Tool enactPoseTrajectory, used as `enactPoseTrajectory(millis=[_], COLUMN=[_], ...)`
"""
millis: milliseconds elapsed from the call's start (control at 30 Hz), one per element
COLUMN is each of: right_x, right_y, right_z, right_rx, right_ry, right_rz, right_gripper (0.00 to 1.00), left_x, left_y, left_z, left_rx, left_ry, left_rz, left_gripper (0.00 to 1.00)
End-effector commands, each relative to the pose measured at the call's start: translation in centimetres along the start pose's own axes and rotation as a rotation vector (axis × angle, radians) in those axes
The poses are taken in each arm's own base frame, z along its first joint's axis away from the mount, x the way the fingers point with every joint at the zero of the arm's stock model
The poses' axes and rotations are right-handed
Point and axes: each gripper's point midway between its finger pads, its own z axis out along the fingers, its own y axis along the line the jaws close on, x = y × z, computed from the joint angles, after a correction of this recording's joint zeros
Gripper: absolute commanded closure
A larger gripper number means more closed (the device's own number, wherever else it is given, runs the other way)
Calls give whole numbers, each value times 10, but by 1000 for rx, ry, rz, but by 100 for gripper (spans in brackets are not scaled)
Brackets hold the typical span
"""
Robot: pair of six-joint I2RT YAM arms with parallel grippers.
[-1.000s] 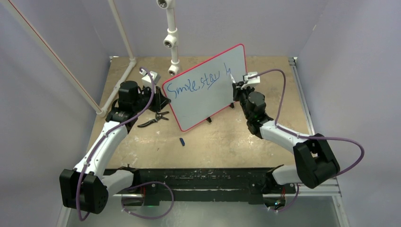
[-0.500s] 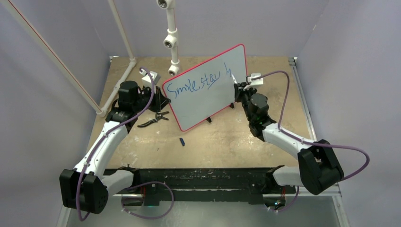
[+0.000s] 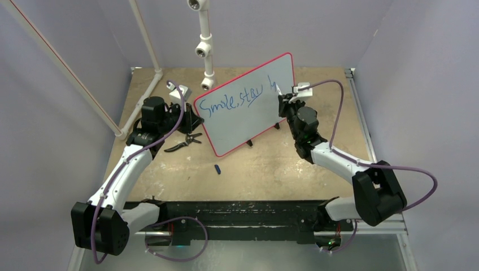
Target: Write a sentence on the whiteboard
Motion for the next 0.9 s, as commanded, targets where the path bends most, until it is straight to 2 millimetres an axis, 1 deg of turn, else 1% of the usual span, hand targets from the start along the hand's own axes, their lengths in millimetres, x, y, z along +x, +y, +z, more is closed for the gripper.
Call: enactPoseTrajectory(millis=[0,200,400,467,733,867], right_x=[-30,-29,-25,-25,-6,1], right_y=[2,-2,3,0,1,2], right_z=[10,15,18,17,5,1], right_rx=[13,36,9,24,-11,-22], right_ry=[-83,-83,-70,-75,-33,-16], right_rz=[2,-9,-24,-36,-41,-46], right_gripper=[100,100,100,100,100,100], left_x=[-10,-10,-9,-10,-10,-10], left_y=[11,12,12,12,11,11], left_z=[-5,-5,-4,-4,-4,-4], left_rx=[-50,-51,-51,-51,-50,-48], left_ry=[-37,-37,-35,-36,-38,-37], left_rz=[50,51,50,50,50,49], left_gripper=[100,100,100,100,100,100])
